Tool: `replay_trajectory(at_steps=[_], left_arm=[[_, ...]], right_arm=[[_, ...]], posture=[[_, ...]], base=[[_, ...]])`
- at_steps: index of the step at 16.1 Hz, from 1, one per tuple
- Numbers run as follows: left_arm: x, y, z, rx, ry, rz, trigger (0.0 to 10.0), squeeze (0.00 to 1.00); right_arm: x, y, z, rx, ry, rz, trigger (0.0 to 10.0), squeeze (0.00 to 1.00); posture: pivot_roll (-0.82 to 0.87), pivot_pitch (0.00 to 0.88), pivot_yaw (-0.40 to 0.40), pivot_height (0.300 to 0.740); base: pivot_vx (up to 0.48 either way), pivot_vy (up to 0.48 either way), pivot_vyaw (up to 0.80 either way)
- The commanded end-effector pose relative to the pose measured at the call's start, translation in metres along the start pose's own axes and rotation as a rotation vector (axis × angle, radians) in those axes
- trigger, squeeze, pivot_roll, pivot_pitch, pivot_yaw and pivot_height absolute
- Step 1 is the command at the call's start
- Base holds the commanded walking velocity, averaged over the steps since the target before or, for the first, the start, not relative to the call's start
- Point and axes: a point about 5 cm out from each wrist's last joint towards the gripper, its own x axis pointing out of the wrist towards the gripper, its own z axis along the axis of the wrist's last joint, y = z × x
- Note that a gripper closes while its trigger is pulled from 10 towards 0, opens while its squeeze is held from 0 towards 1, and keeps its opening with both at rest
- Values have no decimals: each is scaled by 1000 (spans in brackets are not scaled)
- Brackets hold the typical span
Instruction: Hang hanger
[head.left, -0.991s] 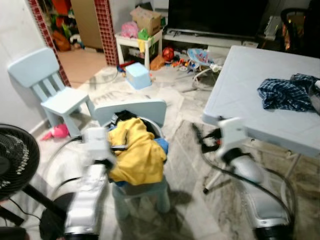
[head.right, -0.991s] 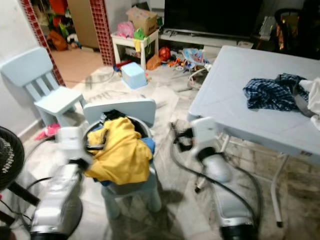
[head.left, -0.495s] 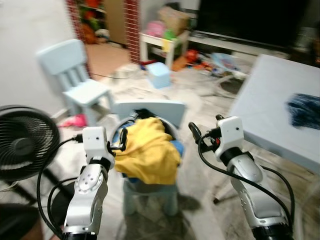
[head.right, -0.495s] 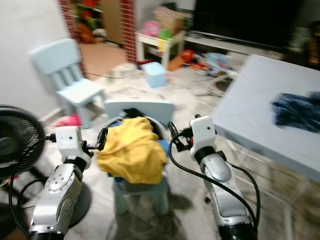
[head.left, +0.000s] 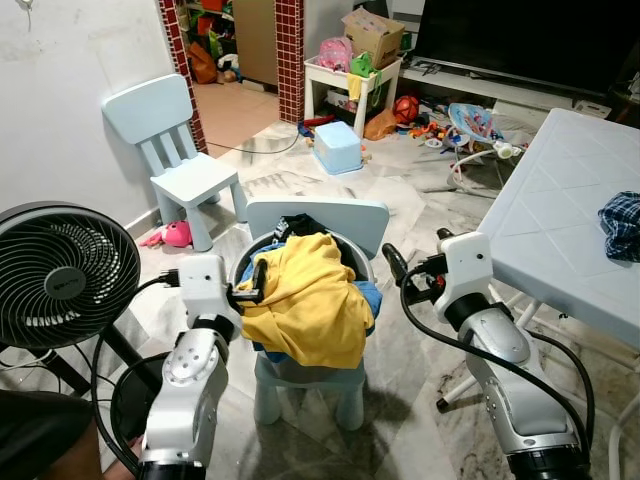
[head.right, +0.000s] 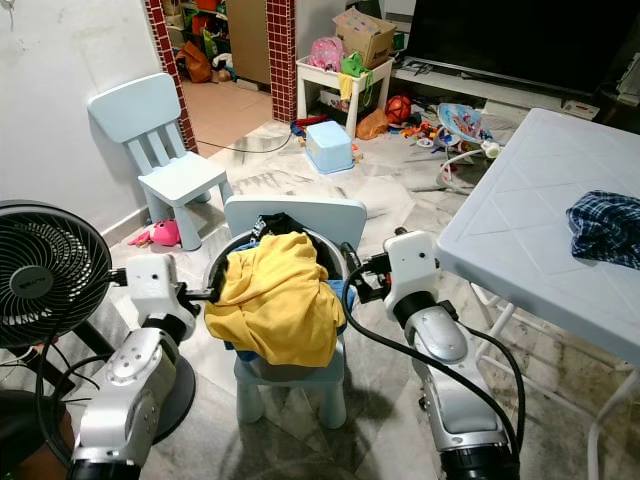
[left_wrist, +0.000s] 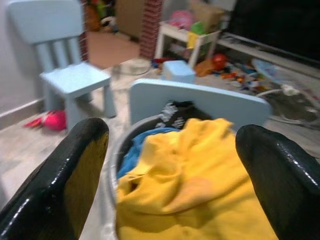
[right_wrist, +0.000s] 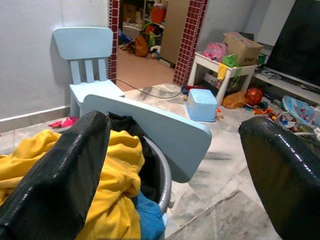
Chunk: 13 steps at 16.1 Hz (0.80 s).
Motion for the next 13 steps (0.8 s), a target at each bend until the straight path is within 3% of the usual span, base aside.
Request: replay_trajectory(at_steps=[1,4,13], left_arm=[[4,6,-6,-44,48,51,10000,0],[10,7,-11,-125,94,90,10000,0],[23,6,-26,-198,195,170,10000,0]], right_arm=[[-1,0,3,-7,-3,7,10000,0],[-7,-3,4,-13,3,7,10000,0],[-33,-11,6,-20,66,1,10000,0]], posture=[[-120,0,-49,740],[-153,0,-62,740],[-232,0,-76,740]], base=[[0,0,0],[0,0,0],[0,0,0]])
